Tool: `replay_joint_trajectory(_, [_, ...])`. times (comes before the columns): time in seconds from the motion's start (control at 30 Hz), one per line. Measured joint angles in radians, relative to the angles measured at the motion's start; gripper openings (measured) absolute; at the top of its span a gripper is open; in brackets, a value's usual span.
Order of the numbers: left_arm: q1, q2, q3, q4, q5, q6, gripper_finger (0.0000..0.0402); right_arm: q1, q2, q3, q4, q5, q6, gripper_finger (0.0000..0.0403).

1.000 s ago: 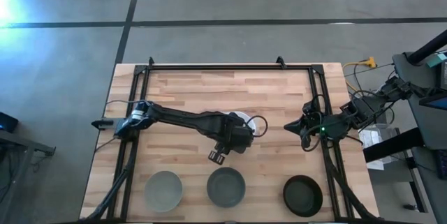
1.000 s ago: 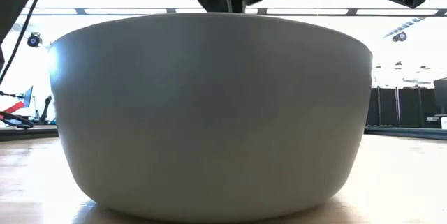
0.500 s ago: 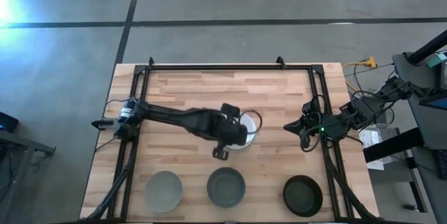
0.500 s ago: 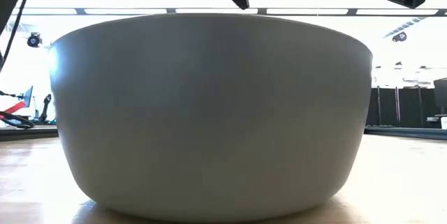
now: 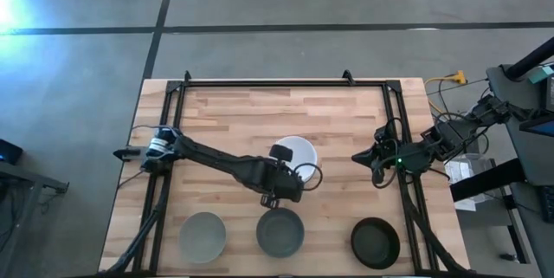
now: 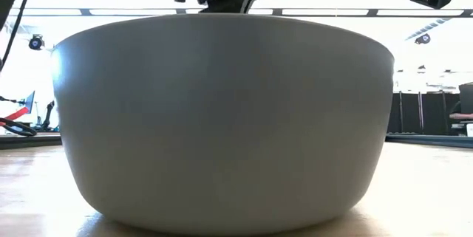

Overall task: Nest bowls inside each other
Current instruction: Stack the white bowl on top of the white bowl, then stack the black bowl on top of the white bowl

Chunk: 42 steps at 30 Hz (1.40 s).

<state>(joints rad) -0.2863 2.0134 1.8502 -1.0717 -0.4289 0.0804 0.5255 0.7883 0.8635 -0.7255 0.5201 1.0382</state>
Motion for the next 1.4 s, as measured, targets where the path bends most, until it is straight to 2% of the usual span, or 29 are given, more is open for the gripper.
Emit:
replay_joint_trajectory(0.2, [0.002, -0.074, 0.021, 0.0, -0.105, -0.051, 0.0, 0.0, 0.0, 0.0, 0.0, 0.0, 0.0, 0.0022])
replay_joint_trajectory(0.3, [0.009, -0.144, 0.004, -0.008, -0.157, -0.169, 0.0, 0.001, 0.0, 0.0, 0.0, -0.006, 0.001, 0.0022])
replay_joint_trajectory(0.43, [0.012, -0.266, -0.061, 0.0, -0.163, -0.345, 0.0, 0.001, 0.001, 0.0, 0.001, -0.048, -0.008, 0.0022])
replay_joint_trajectory(0.53, [-0.01, -0.375, -0.161, 0.053, -0.135, -0.476, 0.0, 0.011, 0.008, -0.001, 0.004, -0.067, -0.035, 0.0022])
replay_joint_trajectory(0.67, [-0.061, -0.525, -0.356, 0.205, 0.048, -0.64, 0.0, 0.042, 0.026, -0.001, 0.008, -0.077, -0.066, 0.0022])
replay_joint_trajectory(0.73, [-0.105, -0.59, -0.462, 0.325, 0.104, -0.725, 0.0, 0.064, 0.037, -0.001, 0.007, -0.09, -0.078, 0.0022])
replay_joint_trajectory(0.9, [-0.234, -0.697, -0.681, 0.624, 0.068, -0.91, 0.0, 0.146, 0.065, -0.001, 0.006, -0.225, -0.123, 0.0022])
replay_joint_trajectory(1.03, [-0.31, -0.712, -0.764, 0.727, -0.015, -0.959, 0.0, 0.241, 0.09, -0.001, 0.0, -0.307, -0.094, 0.0026])
replay_joint_trajectory(1.2, [-0.351, -0.697, -0.811, 0.723, -0.026, -0.965, 0.0, 0.332, 0.155, -0.001, -0.044, -0.32, 0.0, 0.0059])
replay_joint_trajectory(1.4, [-0.4, -0.7, -0.848, 0.72, -0.017, -0.959, 0.0, 0.343, 0.303, -0.001, -0.057, -0.391, 0.023, 0.0137])
